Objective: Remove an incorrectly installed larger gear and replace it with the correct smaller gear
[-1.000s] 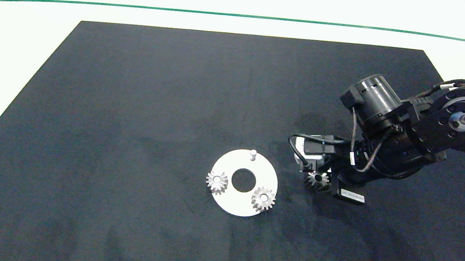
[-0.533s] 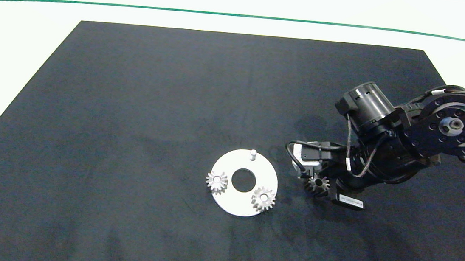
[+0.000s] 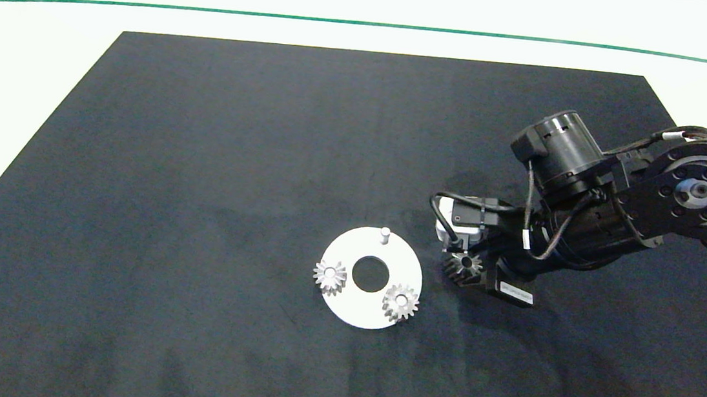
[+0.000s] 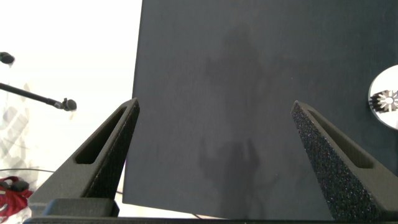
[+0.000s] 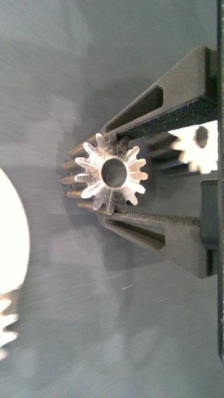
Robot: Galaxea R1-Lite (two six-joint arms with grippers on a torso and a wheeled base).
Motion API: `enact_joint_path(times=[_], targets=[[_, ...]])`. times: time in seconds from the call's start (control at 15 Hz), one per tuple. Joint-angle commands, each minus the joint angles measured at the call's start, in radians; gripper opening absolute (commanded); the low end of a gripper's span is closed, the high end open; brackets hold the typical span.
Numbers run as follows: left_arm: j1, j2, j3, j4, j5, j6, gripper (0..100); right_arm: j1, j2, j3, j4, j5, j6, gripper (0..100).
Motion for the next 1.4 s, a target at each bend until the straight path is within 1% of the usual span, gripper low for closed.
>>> enact_joint_path(times=[0.07,0.13,0.2,0.27,0.33,0.4,0.47,0.53,0.6,0.67,0.73,0.8,0.87,0.93,1.0,1.13,1.27,1.4], targets=[[0.001,0.0,-0.002,0.006,0.001,0.001,100,0.056,-0.007,0.011,-0.073,0.012,0.059,5],[0.001,0.0,-0.002,0.006,0.001,0.001,100,0.088,-0.004,0.005,-0.106,0.007,0.109,4],[0.001,0.0,-0.002,0.006,0.001,0.001,100,0.123,-0.001,-0.008,-0.126,0.007,0.15,2],[0.001,0.0,-0.002,0.006,0.001,0.001,100,0.166,0.002,-0.041,-0.126,-0.008,0.193,0],[0.001,0.0,-0.002,0.006,0.001,0.001,100,0.191,0.004,-0.077,-0.122,-0.019,0.211,0],[-0.001,0.0,-0.002,0.006,0.001,0.001,100,0.207,0.014,-0.113,-0.117,-0.023,0.211,0],[-0.001,0.0,-0.002,0.004,0.001,0.001,100,0.223,0.028,-0.159,-0.089,-0.031,0.211,0],[-0.001,0.0,-0.002,0.006,0.001,0.001,100,0.23,0.04,-0.206,-0.031,-0.052,0.211,0],[-0.001,0.0,-0.002,0.004,0.001,0.001,100,0.238,0.051,-0.276,0.059,-0.079,0.211,0],[-0.001,0.0,-0.002,0.004,0.001,0.001,100,0.241,0.074,-0.362,0.164,-0.083,0.211,0],[-0.001,-0.001,-0.002,0.004,0.001,0.001,100,0.241,0.099,-0.431,0.23,-0.086,0.211,0],[-0.001,-0.001,-0.002,0.004,0.001,0.001,100,0.241,0.099,-0.431,0.23,-0.086,0.211,0],[-0.001,-0.001,-0.002,0.006,0.001,0.001,100,0.241,0.168,-0.48,0.259,-0.121,0.211,0],[-0.001,0.0,-0.002,0.006,0.001,0.001,100,0.241,0.192,-0.48,0.26,-0.143,0.211,0],[-0.001,0.0,-0.003,0.004,0.001,0.001,100,0.241,0.215,-0.48,0.262,-0.148,0.213,0],[-0.001,0.0,-0.003,0.004,0.001,0.001,100,0.24,0.247,-0.48,0.262,-0.146,0.213,0],[-0.001,0.0,-0.003,0.004,0.001,0.001,100,0.237,0.27,-0.48,0.26,-0.146,0.234,0],[-0.001,0.0,-0.002,0.004,0.001,0.001,100,0.235,0.26,-0.48,0.26,-0.144,0.236,0]])
